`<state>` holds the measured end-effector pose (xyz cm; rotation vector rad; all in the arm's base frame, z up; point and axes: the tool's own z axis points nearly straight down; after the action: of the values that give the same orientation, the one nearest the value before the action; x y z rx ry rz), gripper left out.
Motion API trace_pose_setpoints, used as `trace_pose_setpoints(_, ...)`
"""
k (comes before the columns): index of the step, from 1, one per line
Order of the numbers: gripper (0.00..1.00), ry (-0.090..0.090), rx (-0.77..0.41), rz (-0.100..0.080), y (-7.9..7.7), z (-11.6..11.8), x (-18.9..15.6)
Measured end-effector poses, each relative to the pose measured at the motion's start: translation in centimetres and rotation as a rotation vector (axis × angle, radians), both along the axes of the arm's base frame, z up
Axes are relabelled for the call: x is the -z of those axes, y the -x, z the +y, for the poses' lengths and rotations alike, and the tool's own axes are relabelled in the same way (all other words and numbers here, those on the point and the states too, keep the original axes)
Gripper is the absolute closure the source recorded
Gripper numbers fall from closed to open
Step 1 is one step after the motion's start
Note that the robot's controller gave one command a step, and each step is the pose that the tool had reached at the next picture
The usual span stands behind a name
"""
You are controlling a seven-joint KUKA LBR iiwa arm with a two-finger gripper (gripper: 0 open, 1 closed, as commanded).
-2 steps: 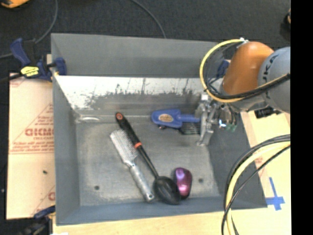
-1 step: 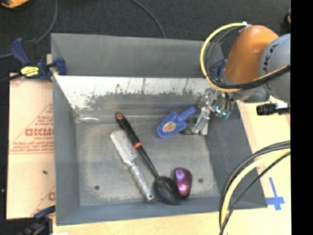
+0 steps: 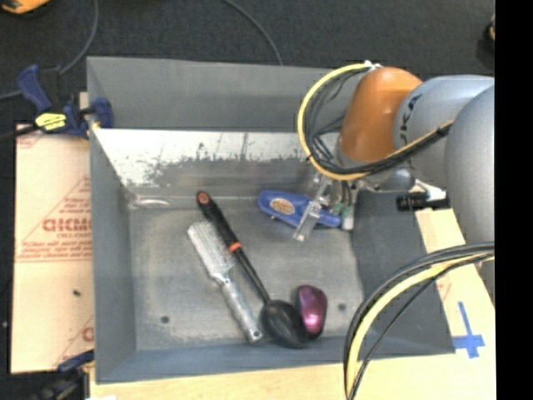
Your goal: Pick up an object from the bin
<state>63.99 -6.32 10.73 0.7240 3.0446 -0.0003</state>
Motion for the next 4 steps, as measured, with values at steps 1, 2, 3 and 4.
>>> trace_pose_setpoints(1,0.00,-0.001,0.132,-0.002,-0.56,-2.03,3.72)
trace_pose_setpoints(2,1.00,-0.002,0.221,-0.001,0.09,-1.62,3.66)
trace_pose_setpoints(3,1.00,-0.002,0.220,-0.001,0.10,-1.63,3.66)
trace_pose_setpoints(4,1.00,-0.001,0.220,0.000,0.17,-1.63,3.45)
